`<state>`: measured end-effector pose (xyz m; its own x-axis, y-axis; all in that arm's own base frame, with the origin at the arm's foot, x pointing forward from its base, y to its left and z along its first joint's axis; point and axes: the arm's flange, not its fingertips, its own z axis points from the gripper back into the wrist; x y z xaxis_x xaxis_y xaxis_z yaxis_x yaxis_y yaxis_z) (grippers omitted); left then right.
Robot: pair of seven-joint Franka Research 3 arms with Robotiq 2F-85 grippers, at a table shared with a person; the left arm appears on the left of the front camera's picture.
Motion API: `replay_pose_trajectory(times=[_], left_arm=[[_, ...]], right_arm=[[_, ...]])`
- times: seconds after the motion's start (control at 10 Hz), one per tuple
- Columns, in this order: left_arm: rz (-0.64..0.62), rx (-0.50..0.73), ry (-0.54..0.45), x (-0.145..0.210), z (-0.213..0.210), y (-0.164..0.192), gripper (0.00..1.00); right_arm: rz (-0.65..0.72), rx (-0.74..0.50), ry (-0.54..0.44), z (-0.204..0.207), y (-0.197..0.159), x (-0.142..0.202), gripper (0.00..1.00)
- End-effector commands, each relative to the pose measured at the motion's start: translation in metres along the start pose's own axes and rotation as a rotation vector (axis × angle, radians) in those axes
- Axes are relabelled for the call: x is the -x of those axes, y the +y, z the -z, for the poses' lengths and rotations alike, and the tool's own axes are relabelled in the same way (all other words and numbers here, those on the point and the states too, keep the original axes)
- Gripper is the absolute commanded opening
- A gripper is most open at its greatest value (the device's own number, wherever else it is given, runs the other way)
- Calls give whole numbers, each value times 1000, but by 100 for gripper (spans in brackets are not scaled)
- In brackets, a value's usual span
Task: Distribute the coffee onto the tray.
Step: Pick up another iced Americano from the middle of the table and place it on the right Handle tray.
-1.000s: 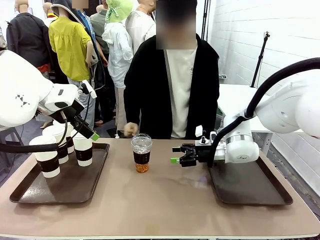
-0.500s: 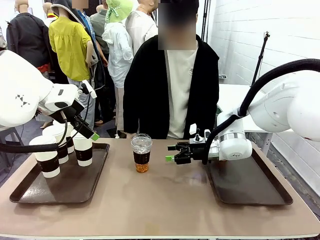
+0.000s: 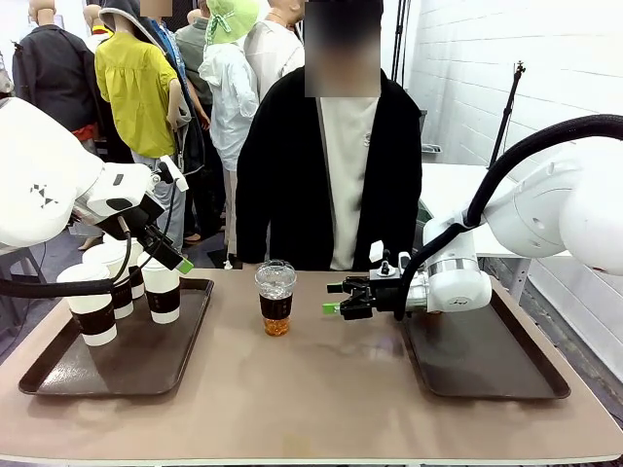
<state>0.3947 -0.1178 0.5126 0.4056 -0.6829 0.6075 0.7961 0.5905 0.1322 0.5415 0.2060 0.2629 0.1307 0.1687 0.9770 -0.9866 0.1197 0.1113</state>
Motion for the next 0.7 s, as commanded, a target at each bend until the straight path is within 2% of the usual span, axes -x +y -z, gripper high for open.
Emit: replay_pose_trajectory(times=[0.0, 0.6], left_arm=[[-8, 15, -8, 2, 1, 1, 100], [-8, 15, -8, 2, 1, 1, 100]], right_arm=[[-5, -33, 2, 15, -5, -1, 100], [-15, -75, -3, 50, -18, 0, 100]])
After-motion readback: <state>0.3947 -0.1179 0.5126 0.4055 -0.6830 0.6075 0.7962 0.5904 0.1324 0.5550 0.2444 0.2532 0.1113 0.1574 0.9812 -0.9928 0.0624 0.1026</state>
